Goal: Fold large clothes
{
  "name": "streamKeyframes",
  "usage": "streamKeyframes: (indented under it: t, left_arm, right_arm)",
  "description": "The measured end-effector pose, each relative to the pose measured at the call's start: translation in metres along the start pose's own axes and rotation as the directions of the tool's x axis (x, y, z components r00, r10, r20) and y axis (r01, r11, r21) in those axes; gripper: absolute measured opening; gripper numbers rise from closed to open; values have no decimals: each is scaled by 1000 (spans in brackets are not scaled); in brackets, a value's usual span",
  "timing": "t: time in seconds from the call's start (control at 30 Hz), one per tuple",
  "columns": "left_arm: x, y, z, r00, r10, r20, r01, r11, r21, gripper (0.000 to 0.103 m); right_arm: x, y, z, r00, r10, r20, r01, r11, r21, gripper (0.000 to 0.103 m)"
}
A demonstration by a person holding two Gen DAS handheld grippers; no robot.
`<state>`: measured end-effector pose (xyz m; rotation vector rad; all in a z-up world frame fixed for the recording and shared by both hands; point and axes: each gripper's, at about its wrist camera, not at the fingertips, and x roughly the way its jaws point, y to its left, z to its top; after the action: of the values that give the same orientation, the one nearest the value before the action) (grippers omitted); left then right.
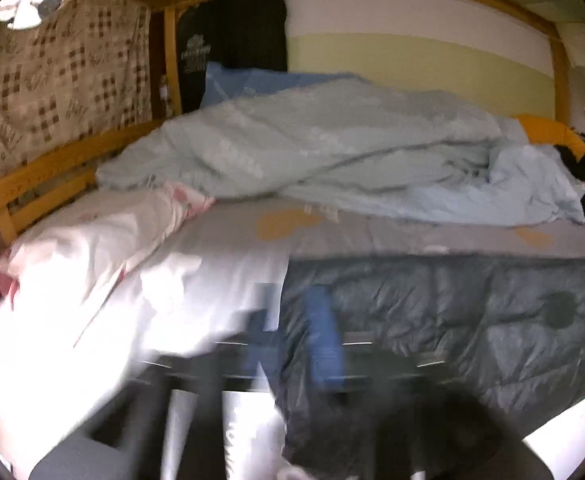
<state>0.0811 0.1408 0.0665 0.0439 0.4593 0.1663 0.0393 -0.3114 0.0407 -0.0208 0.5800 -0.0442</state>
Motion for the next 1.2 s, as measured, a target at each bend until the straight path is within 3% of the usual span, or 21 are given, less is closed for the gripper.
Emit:
streamKeyframes:
  t: [0.07, 0.2, 0.23, 0.3, 0.33, 0.37, 0.43, 0.5, 0.57, 0.6, 0.63, 0.7, 0.73, 0.77, 0.8, 0.83, 0.87, 0.9, 1.0, 1.13, 1.2]
  left_arm:
    - [4, 2, 12, 996, 83, 29, -83, 997, -2, 0]
    - [31, 23, 26, 997, 80, -21, -81, 994, -78, 0]
    - [35, 27, 25, 998, 37, -43, -41, 994, -97, 0]
    - [40, 35, 18, 986, -141, -89, 124, 977, -175, 2]
    - [36, 38, 12, 977, -195, -90, 173, 963, -207, 17]
    - [32, 40, 5, 967, -239, -86, 214, 950, -225, 64]
    - [23, 40, -6, 958, -278, -65, 256, 937, -239, 93]
    - [22, 35, -10, 944, -316, -92, 289, 931, -223, 93]
    - [26, 30, -10, 937, -329, -116, 299, 930, -215, 94]
    - [29, 28, -11, 938, -323, -124, 292, 932, -216, 94]
    - [36, 25, -13, 935, -325, -144, 291, 932, -216, 94]
    - [53, 17, -20, 911, -352, -214, 306, 926, -222, 92]
    - [59, 14, -22, 906, -353, -234, 304, 926, -223, 59]
    - [66, 9, -24, 899, -355, -256, 303, 927, -221, 12]
    - [69, 4, -24, 893, -365, -263, 311, 923, -226, 10]
    - [66, 2, -20, 908, -347, -236, 296, 928, -224, 8]
    - [59, 0, -15, 924, -332, -191, 290, 933, -214, 7]
    - [53, -1, -10, 938, -313, -152, 281, 938, -201, 7]
    - [50, -7, -5, 954, -266, -136, 244, 957, -159, 7]
    - [81, -10, -26, 959, -174, -226, 149, 981, -123, 12]
    - [91, -15, -36, 962, -126, -241, 111, 991, -74, 14]
  right_arm:
    - [-2, -1, 18, 998, -12, 57, 10, 999, 33, 5]
    - [25, -12, 44, 999, -2, 42, -4, 992, 127, 5]
    - [37, -11, 48, 1000, -13, 24, 10, 992, 126, 5]
    - [56, -6, 51, 998, -59, 5, 58, 993, 101, 5]
    - [63, -5, 51, 997, -74, 5, 73, 993, 90, 5]
    - [69, -6, 51, 997, -80, 6, 79, 993, 86, 5]
    - [78, -5, 50, 996, -85, 5, 84, 993, 88, 5]
    - [84, -7, 47, 996, -87, 0, 87, 993, 76, 5]
    - [84, -5, 41, 993, -119, -19, 119, 992, 42, 16]
    - [83, -5, 39, 989, -143, -22, 144, 989, 25, 36]
    - [80, -6, 37, 988, -156, -12, 156, 988, 13, 66]
    - [71, -13, 33, 992, -125, 17, 124, 992, 36, 86]
    - [69, -18, 32, 996, -88, 7, 87, 994, 62, 86]
    - [72, -25, 32, 1000, -7, -26, 9, 993, 114, 86]
    - [76, -30, 32, 997, 56, -51, -48, 987, 153, 77]
    - [80, -34, 32, 992, 105, -73, -89, 978, 188, 39]
    - [85, -37, 33, 989, 123, -87, -100, 968, 229, 18]
    - [84, -38, 35, 993, 100, -66, -81, 967, 241, 9]
    - [77, -27, 45, 999, -15, 46, 8, 988, 157, 5]
    - [93, -6, 47, 992, -118, 38, 117, 993, 28, 5]
    - [102, 2, 41, 978, -204, 37, 205, 978, -29, 5]
